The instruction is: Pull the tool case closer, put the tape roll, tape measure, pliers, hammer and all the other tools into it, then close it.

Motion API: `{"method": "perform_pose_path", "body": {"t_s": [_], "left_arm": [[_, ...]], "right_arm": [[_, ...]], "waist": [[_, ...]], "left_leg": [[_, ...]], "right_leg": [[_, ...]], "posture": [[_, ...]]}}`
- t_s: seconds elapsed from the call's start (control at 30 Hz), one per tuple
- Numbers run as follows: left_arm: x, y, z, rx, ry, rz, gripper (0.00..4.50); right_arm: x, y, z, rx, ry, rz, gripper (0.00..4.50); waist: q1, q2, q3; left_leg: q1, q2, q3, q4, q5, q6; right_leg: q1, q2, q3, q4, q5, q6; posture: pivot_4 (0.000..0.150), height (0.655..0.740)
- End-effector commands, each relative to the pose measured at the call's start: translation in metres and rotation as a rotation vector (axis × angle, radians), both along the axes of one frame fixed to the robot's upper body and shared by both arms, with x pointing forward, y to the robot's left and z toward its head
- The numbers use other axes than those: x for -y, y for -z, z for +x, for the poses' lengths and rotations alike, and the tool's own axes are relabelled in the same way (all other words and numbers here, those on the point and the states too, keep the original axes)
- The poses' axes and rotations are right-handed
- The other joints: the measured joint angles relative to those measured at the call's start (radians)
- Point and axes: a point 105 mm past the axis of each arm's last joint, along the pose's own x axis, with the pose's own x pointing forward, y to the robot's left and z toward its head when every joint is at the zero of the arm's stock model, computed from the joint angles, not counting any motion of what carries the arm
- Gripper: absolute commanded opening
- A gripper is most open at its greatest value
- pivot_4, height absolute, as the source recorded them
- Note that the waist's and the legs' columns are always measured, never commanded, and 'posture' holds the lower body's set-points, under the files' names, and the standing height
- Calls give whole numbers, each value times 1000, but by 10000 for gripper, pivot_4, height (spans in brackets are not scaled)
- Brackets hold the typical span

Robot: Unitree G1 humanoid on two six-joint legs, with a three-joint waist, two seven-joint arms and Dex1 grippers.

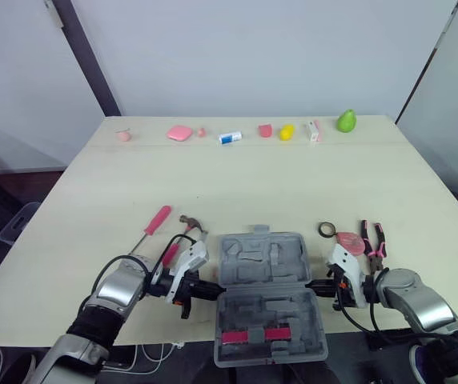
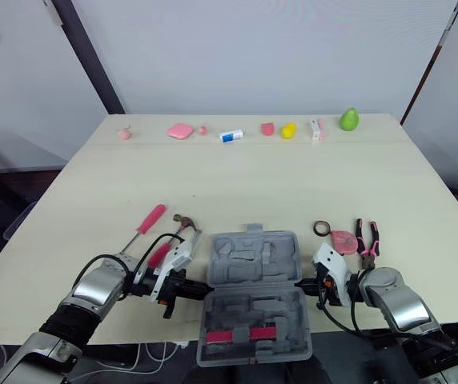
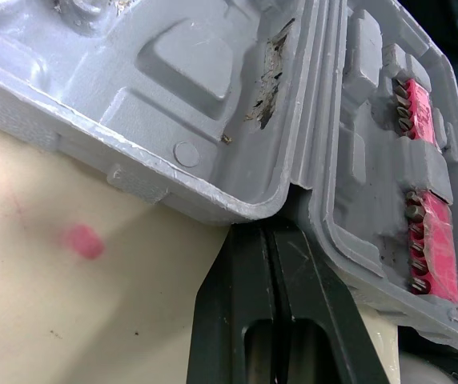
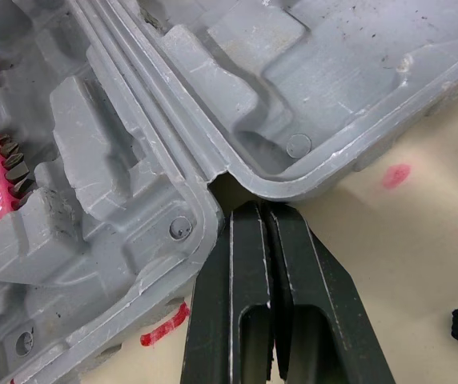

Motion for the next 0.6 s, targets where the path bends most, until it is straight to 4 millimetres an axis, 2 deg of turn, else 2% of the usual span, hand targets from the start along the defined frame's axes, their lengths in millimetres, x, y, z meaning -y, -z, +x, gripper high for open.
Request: {"method": "perform_pose_path", "body": {"t_s": [0.03,0.6], "left_arm": [[-3,6,-3,-11,3,31,0],[-4,6,-2,-11,-6,31,0]], "right_arm": [[-6,-4,-2,18,-27,14,768],[5,-2,2,30,1,-15,768]], "waist": [[0,0,0],[0,0,0]], "left_leg": [[0,0,0,0,0,0],[0,0,0,0,0,0]], "right_leg": [[0,0,0,0,0,0],[0,0,0,0,0,0]], "posture": [[1500,7400],[1500,7400]]}}
